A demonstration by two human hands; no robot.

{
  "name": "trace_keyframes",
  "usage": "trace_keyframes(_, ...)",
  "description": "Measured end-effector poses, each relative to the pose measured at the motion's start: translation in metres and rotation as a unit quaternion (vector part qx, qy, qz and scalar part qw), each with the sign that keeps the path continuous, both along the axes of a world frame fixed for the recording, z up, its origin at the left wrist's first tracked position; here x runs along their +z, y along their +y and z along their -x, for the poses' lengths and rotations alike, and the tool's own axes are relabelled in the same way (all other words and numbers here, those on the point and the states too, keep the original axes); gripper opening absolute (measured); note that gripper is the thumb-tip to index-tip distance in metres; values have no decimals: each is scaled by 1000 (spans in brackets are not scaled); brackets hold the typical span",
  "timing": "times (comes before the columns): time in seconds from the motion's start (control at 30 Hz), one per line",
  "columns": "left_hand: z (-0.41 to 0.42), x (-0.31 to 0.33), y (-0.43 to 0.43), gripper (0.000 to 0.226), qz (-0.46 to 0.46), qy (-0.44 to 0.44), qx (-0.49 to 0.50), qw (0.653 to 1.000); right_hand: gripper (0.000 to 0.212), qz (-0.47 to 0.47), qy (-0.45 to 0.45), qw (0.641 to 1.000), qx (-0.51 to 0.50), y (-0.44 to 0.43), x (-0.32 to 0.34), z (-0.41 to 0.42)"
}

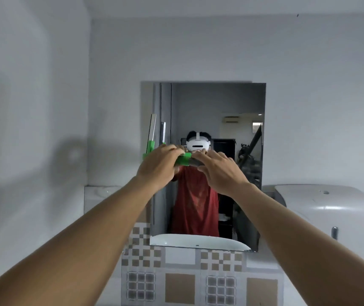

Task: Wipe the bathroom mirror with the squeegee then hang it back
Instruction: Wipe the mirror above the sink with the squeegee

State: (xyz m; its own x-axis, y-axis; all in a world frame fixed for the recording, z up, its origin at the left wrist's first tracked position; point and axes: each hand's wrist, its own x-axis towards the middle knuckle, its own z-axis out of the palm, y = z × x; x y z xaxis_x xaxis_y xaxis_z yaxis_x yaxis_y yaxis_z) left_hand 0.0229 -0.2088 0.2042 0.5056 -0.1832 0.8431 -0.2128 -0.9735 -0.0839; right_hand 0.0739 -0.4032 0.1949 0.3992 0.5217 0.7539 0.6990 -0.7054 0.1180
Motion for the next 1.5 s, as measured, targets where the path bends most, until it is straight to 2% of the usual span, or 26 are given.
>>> trace_keyframes(0.07, -10, -10, 1, 24, 1, -132, -23, 991, 38, -16, -3, 1000, -3, 6, 15, -9)
trace_keyframes(0.13, -23, -34, 1, 21, -8, -163, -51, 985, 41, -11, -13, 1000, -22, 9, 31, -19)
trace_keyframes(0.27, -61, -77, 8, 35, -49, -74, -43, 995, 51, -4, -20, 998, -58, 13, 67, -37)
trace_keyframes(0.4, -97, -81, 21, 73, -59, 2, 54, 997, 63, 7, -33, 995, -91, 16, 93, -50)
trace_keyframes(0.57, -125, -81, 28, 92, -48, 46, 97, 993, 66, 13, -54, 993, -109, 24, 114, -67)
trace_keyframes(0.73, -137, -88, 34, 97, -34, 37, 80, 996, 66, 22, -72, 993, -91, 34, 123, -82)
trace_keyframes(1.17, -135, -86, 37, 93, -36, 41, 69, 996, 70, 66, -102, 988, -96, 34, 138, -75)
trace_keyframes(1.4, -136, -85, 37, 92, -34, 44, 68, 996, 71, 62, -103, 984, -135, -13, 139, -77)
trace_keyframes(1.5, -135, -85, 36, 93, -30, 41, 65, 997, 66, 52, -101, 983, -144, -31, 138, -73)
